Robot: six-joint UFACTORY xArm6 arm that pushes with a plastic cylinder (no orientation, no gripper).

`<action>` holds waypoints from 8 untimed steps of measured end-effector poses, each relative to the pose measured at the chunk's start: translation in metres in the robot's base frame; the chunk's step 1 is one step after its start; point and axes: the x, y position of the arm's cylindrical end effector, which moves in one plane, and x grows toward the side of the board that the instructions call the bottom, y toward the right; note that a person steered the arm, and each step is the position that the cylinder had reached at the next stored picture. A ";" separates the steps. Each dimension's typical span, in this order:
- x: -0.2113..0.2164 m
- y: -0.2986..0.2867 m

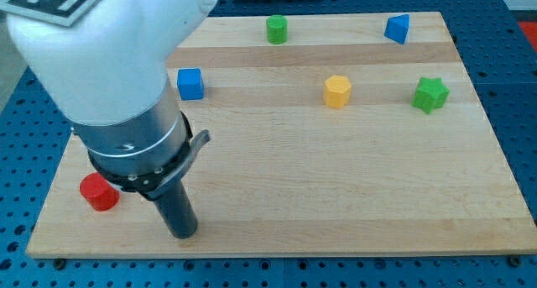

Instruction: Move your arm to the center

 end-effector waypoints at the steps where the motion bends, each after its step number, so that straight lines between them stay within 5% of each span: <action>1: -0.001 0.008; 8: -0.062 0.015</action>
